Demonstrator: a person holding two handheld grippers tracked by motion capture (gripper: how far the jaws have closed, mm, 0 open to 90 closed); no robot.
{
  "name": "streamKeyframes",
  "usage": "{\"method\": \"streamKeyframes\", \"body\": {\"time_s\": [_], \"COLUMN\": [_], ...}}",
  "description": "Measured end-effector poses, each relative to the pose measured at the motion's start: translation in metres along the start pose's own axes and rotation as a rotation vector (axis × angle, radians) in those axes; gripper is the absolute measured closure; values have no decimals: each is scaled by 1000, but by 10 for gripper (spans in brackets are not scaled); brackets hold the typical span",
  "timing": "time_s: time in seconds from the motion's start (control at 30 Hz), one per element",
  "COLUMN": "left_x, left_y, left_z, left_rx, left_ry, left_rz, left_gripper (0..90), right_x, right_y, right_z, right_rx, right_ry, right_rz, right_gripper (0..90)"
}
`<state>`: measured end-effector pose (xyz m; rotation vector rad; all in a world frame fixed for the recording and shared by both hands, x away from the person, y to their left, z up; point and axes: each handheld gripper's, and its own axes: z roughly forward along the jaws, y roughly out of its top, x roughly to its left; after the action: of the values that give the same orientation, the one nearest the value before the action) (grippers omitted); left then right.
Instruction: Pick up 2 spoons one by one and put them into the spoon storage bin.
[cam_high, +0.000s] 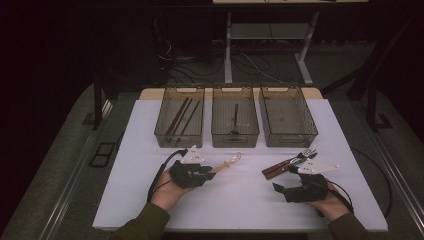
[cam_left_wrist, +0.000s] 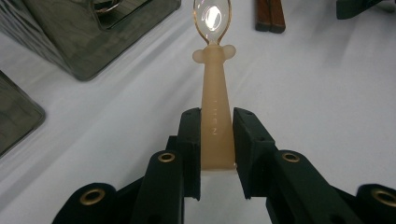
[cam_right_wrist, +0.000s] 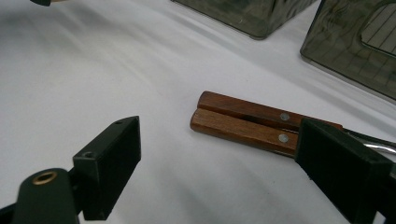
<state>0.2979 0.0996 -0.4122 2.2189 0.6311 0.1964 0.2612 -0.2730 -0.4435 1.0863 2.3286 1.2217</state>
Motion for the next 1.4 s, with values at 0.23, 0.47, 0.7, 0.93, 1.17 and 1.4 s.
{"method": "streamKeyframes", "body": {"time_s": [0.23, 0.47, 0.7, 0.93, 1.17, 1.4], "left_x": [3, 7, 16, 24, 32, 43], "left_y": [8, 19, 37, 55, 68, 80], "left_z": [-4, -4, -4, -1, 2, 8], "left_rx": [-34, -58, -68, -95, -113, -124], "left_ry": [-11, -29, -25, -12, 16, 69], "left_rz": [-4, -7, -8, -6, -8, -14], "left_gripper": [734, 734, 734, 734, 734, 734], "right_x": [0, -1, -1, 0, 1, 1], "right_y": [-1, -1, -1, -2, -2, -2], "right_z": [-1, -1, -2, 0, 2, 1], "right_rx": [-1, -10, -14, -7, 3, -4], "right_ry": [-6, -28, -48, -44, -44, -43], "right_rz": [21, 40, 63, 64, 71, 66], "right_gripper": [140, 115, 108, 108, 108, 108]}}
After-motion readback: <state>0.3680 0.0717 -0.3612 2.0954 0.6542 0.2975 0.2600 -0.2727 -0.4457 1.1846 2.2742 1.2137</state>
